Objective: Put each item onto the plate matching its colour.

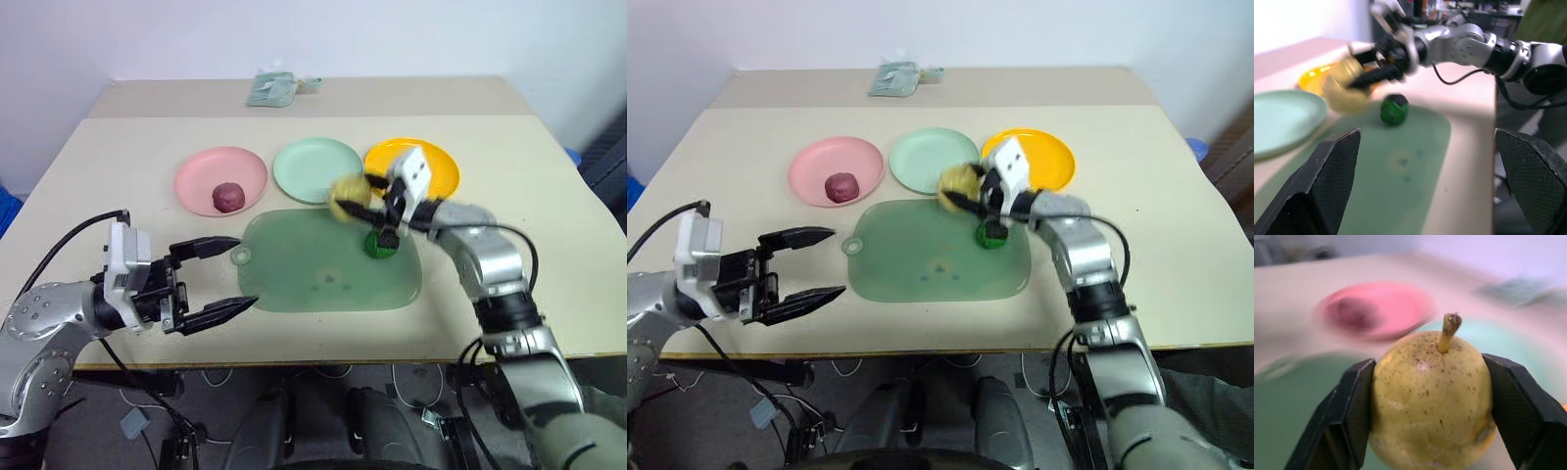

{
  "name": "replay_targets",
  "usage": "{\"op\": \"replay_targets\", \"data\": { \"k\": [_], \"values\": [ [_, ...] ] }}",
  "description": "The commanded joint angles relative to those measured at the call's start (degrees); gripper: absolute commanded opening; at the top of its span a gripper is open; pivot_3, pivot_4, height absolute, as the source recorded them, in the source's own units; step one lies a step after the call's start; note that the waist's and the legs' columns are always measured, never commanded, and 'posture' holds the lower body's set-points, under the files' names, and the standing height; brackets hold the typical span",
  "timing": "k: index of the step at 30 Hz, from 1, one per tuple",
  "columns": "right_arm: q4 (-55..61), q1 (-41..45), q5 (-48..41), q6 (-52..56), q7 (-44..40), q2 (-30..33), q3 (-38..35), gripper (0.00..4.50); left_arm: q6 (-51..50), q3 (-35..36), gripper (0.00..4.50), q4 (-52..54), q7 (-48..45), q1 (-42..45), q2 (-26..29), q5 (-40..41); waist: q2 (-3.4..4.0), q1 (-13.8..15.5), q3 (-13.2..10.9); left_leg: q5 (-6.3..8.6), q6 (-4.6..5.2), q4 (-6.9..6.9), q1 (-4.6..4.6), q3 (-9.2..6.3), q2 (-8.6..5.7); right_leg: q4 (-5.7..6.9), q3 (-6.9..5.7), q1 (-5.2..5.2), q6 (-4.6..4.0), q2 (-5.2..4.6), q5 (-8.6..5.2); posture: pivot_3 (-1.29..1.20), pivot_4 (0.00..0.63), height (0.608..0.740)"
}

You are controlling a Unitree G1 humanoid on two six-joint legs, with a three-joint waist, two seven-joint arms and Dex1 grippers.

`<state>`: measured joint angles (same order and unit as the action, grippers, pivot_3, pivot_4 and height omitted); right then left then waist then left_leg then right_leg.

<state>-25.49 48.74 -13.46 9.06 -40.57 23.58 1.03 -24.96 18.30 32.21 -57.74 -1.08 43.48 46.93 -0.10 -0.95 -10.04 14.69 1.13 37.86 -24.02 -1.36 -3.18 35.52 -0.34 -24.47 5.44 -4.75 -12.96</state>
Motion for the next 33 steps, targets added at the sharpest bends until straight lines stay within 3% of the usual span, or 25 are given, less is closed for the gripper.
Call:
{"op": "replay_targets", "data": {
  "k": [1, 6, 11, 13, 15, 22, 26, 30, 33],
  "values": [
    [-16.4, 7.6, 2.9, -10.8, 3.3, 0.4, -3.2, 2.78, 0.1, -0.4, 4.50, 3.0, 2.8, 0.0, -0.9, 0.3, -0.01, 0.0, 0.0, -0.02, -0.03, -0.06, 0.00, 0.00, 0.00, -0.01, 0.00, -0.01, 0.00, 0.01, 0.00, 0.00, 0.150, 0.740],
    [-40.3, 17.4, 8.7, -20.8, 10.5, 1.2, -3.2, 2.78, -0.5, -1.2, 4.50, 6.4, 8.1, -0.6, -2.3, 0.2, 0.00, -0.1, 0.0, -0.10, -0.14, -0.34, 0.02, 0.03, 0.00, -0.08, 0.02, -0.07, 0.00, 0.02, 0.00, 0.00, 0.150, 0.740],
    [-49.4, 19.4, 12.1, -22.0, 16.5, 1.0, -3.5, 2.78, -0.8, -0.3, 4.50, 8.5, 11.1, -2.1, -2.6, 0.5, 0.01, -0.2, 0.0, -0.29, -0.44, -0.64, 0.08, 0.04, 0.00, -0.10, 0.04, -0.13, -0.01, 0.03, 0.00, 0.00, 0.150, 0.740],
    [-51.0, 18.7, 11.9, -20.2, 18.1, 0.6, -4.7, 3.82, -1.0, 0.2, 4.50, 9.6, 12.6, -3.2, -2.8, 0.8, 0.03, -0.2, 0.0, -0.37, -0.58, -0.68, 0.10, 0.04, 0.00, -0.10, 0.04, -0.14, -0.03, 0.04, -0.02, 0.00, 0.150, 0.740],
    [-51.5, 18.3, 12.6, -19.6, 18.3, 0.3, -5.1, 4.48, -0.9, 0.7, 4.50, 10.3, 13.4, -4.4, -2.6, 1.1, 0.04, -0.3, 0.0, -0.37, -0.56, -0.68, 0.11, 0.05, 0.01, -0.09, 0.07, -0.14, -0.03, 0.05, -0.01, 0.00, 0.150, 0.740],
    [-49.4, 21.1, 6.1, -20.1, 12.6, 0.6, -13.7, 4.48, -0.5, 0.0, 4.50, 11.6, 14.5, -6.7, -2.7, 0.7, 0.07, -0.2, 0.0, -0.28, -0.27, -0.67, 0.35, 0.05, 0.02, 0.00, 0.06, 0.05, -0.06, 0.08, -0.01, 0.00, 0.150, 0.740],
    [-42.4, 20.4, 2.2, -19.8, 0.6, 2.8, -15.6, 4.48, -0.3, -2.8, 4.50, 8.6, 14.1, -3.5, -3.1, -0.4, 0.16, 0.0, -0.1, -0.33, -0.20, -0.65, 0.40, 0.06, 0.02, 0.00, 0.06, 0.12, -0.11, 0.09, 0.02, 0.00, 0.150, 0.740],
    [-19.1, 9.2, -3.3, -8.9, -6.7, 4.6, -15.2, 4.48, -0.1, -7.0, 4.50, 5.0, 11.7, 0.6, -3.6, -1.5, 0.13, 0.5, -0.1, -0.34, -0.18, -0.66, 0.44, 0.04, 0.02, 0.00, 0.04, 0.20, -0.03, 0.10, 0.07, 0.00, 0.150, 0.740],
    [4.0, -4.4, -7.2, 3.2, -8.1, 7.3, -13.7, 4.48, 0.2, -8.9, 4.50, 2.4, 9.1, 3.2, -3.7, -1.7, 0.12, 0.7, -0.1, -0.31, -0.13, -0.69, 0.43, 0.01, 0.02, -0.04, 0.04, 0.21, 0.08, 0.07, 0.13, 0.00, 0.150, 0.740]
  ]
}}
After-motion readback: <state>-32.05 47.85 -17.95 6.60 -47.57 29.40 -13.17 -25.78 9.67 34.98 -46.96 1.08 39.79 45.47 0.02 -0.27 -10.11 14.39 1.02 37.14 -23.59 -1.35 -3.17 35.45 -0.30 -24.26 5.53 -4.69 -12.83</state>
